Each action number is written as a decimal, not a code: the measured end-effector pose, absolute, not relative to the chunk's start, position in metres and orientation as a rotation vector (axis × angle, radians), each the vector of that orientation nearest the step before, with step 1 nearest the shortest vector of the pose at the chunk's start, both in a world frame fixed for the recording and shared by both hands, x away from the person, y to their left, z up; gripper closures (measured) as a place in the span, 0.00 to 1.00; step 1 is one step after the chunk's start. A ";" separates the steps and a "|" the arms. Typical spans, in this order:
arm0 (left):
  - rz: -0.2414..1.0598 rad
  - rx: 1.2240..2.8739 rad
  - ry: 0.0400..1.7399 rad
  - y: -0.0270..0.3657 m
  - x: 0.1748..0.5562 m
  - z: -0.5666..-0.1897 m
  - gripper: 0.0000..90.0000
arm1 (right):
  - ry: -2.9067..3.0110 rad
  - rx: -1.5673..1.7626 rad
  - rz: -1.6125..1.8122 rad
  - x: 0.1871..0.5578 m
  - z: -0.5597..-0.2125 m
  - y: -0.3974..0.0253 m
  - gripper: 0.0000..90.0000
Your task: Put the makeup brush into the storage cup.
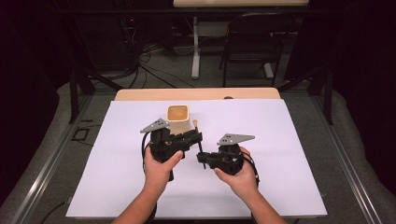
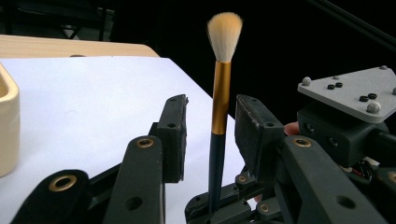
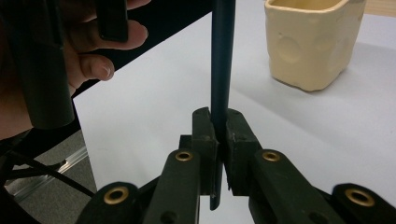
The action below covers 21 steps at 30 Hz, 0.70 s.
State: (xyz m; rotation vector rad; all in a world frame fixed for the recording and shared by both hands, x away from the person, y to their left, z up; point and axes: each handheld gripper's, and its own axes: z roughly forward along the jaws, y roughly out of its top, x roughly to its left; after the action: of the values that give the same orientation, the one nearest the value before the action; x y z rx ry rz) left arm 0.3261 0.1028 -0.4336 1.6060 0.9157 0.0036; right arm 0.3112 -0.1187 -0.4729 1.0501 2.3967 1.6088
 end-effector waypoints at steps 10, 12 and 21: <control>0.012 1.612 0.907 0.101 0.327 -0.432 0.73 | 2.400 1.021 1.592 0.308 -0.472 -0.115 0.94; 0.022 1.620 0.906 0.101 0.327 -0.431 0.74 | 2.404 1.008 1.592 0.308 -0.472 -0.115 0.94; 0.015 1.621 0.914 0.101 0.327 -0.430 0.78 | 2.415 0.995 1.593 0.307 -0.473 -0.112 0.94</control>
State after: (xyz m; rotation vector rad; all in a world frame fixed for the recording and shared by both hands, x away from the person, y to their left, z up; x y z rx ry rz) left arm 0.3267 0.1008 -0.4301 1.6211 0.9141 0.0151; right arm 0.3070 -0.1116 -0.4734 0.9947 2.4146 1.5930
